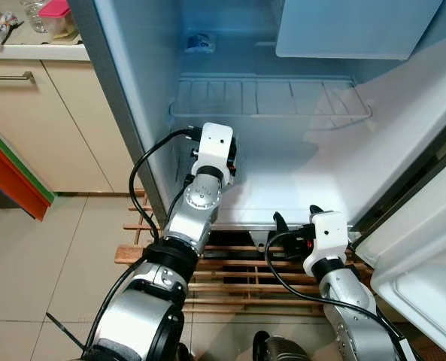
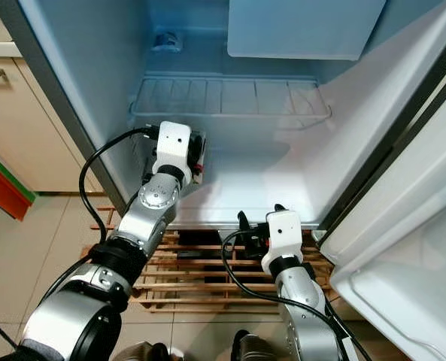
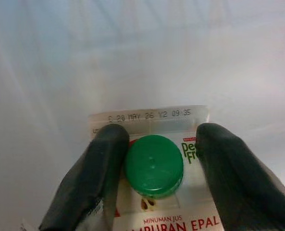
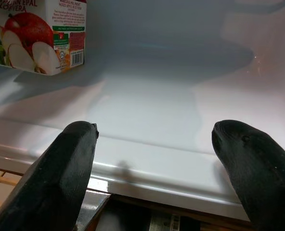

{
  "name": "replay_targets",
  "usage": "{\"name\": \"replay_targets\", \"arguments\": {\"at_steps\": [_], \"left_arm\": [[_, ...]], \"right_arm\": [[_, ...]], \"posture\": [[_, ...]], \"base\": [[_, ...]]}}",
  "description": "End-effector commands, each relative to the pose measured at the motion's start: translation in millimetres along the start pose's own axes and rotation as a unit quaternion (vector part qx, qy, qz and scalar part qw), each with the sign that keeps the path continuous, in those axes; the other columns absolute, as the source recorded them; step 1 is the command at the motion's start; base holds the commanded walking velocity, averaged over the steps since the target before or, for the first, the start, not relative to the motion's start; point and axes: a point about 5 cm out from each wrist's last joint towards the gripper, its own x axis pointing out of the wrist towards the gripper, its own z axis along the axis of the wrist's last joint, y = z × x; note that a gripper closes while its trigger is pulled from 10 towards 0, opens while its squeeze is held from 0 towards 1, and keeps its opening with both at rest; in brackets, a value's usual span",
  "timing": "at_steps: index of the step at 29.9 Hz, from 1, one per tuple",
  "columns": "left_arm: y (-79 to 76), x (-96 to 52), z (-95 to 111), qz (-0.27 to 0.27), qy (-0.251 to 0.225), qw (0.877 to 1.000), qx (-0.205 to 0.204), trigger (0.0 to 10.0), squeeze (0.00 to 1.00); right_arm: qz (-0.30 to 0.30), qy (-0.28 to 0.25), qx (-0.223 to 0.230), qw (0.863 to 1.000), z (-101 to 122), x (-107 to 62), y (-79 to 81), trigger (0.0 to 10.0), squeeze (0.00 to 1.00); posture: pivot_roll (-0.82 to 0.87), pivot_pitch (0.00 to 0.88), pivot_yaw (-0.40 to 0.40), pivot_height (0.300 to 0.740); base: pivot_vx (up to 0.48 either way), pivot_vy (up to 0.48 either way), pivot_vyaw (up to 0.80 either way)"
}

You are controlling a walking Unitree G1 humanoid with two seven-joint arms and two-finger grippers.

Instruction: Restocking fridge

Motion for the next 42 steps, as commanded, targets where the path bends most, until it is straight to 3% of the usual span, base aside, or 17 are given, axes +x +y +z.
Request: {"name": "replay_targets", "arguments": {"at_steps": [1,17,24,28,29,34,36,38,40,42], "left_arm": [[-2.7,-3.2,-5,-0.012,0.019,1.000,-0.006,10.0,1.00],[-15.7,-23.9,3,-0.085,0.050,0.995,-0.025,10.0,1.00],[-16.6,-33.2,13,-0.103,0.057,0.992,-0.043,10.0,1.00],[-9.4,-34.0,20,-0.093,0.052,0.994,-0.038,10.0,1.00],[-6.4,-34.7,22,-0.090,0.048,0.994,-0.034,10.0,0.00],[1.4,-36.4,30,-0.080,0.033,0.996,-0.019,10.0,0.00],[5.3,-37.8,35,-0.077,0.018,0.997,0.006,10.0,0.00],[9.0,-40.3,45,-0.086,-0.021,0.996,0.034,10.0,0.00],[15.0,-48.6,67,-0.119,-0.109,0.985,0.053,10.0,0.00],[18.4,-52.5,69,-0.131,-0.125,0.982,0.049,10.0,0.00]], "right_arm": [[-0.002,0.001,-0.001,1.000,0,0.1,-1.3,10.0,0.00],[0.003,0.002,-0.004,1.000,-1,6.3,-3.5,10.0,0.00],[0.007,0.002,-0.009,1.000,-1,9.9,-5.5,10.0,0.00],[0.011,0.000,-0.012,1.000,0,13.2,-6.2,10.0,0.00],[0.012,0.000,-0.013,1.000,0,13.5,-6.2,10.0,0.00],[0.014,-0.002,-0.015,1.000,0,14.4,-7.0,10.0,0.00],[0.014,-0.002,-0.015,1.000,0,14.2,-7.2,10.0,0.00],[0.013,-0.004,-0.016,1.000,0,14.6,-8.0,10.0,0.00],[0.007,-0.009,-0.015,1.000,2,15.5,-9.5,10.0,0.00],[0.003,-0.011,-0.014,1.000,3,15.8,-10.4,10.0,0.00]], "posture": [[-0.10,0.130,0.012,0.740],[-0.08,0.071,-0.007,0.740],[-0.07,0.044,-0.014,0.740],[-0.07,0.031,-0.019,0.740],[-0.07,0.031,-0.019,0.740],[-0.07,0.023,-0.022,0.740],[-0.07,0.018,-0.024,0.740],[-0.07,0.015,-0.021,0.740],[-0.07,0.015,-0.021,0.740],[-0.06,0.010,-0.015,0.740]], "base": [[0.000,0.000,0.00],[0.000,0.000,0.00],[0.000,0.000,0.00],[0.000,0.000,0.00],[0.000,0.000,0.00],[0.000,0.000,0.00],[0.000,0.000,0.00],[0.000,0.000,0.00],[0.000,0.000,0.00],[0.000,0.000,0.00]]}}
